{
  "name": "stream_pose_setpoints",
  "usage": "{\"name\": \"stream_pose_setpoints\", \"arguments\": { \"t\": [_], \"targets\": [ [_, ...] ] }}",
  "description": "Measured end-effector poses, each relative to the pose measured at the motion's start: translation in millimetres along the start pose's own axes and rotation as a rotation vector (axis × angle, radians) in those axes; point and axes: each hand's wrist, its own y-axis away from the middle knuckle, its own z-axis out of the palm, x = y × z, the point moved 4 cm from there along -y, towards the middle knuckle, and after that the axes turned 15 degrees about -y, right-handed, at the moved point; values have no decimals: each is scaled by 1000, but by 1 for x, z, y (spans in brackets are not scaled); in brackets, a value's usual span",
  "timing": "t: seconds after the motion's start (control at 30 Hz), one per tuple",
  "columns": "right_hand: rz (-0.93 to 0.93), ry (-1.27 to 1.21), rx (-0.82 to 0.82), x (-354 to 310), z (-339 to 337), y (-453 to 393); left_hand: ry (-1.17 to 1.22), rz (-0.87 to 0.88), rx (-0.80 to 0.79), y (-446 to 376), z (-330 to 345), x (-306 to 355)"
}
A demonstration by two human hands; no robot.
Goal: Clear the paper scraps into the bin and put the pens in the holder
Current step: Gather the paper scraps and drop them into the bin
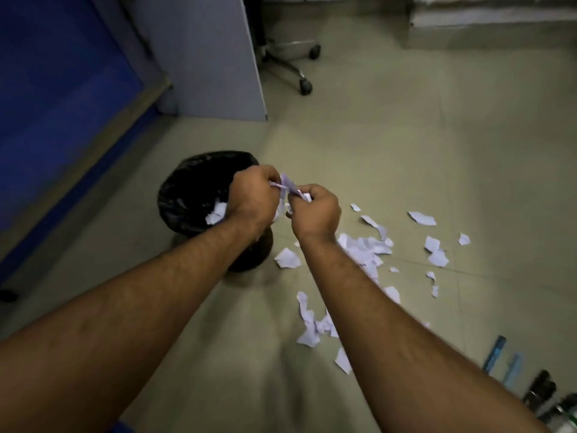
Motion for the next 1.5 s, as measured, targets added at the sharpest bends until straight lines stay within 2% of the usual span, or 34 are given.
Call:
{"name": "stream_pose_setpoints", "arguments": {
  "t": [0.17, 0.27, 0.43, 0.53, 0.6, 0.73, 0.9, 1.1, 1.17, 1.3, 1.43, 1.5],
  "targets": [
    [-52, 95, -139, -32, 91, -1, -26, -103, 62, -44, -44, -66],
    [-98, 336, -252, -23, 129, -2, -64, -160, 37, -53, -41, -106],
    [-134, 734, -443, 5, 162, -8, -80, -204, -94, -56, 1, -144],
    [-160, 820, -549, 5, 170, -7, -169, -162, -152, -60, 20, -150],
    [-181, 801, -535, -6, 165, -9, -184, -169, -148, -62, 22, -152],
    [-232, 625, -331, -30, 133, -21, -79, -92, -124, -67, 12, -126],
    [-180, 397, -73, -28, 60, -50, 30, 61, -135, -68, 25, -45],
    [-25, 468, 8, 38, -41, -62, -94, 157, -469, -21, 140, 17],
    [57, 549, -9, 81, -84, -61, -126, 196, -563, 10, 187, 25],
    [221, 844, -257, 168, -145, -44, -202, 266, -760, 72, 268, 20],
    [111, 1165, -438, 248, -171, -46, -484, 350, -800, 101, 316, 15],
    [17, 1260, -519, 245, -168, -45, -598, 411, -804, 108, 324, 14]
  ]
}}
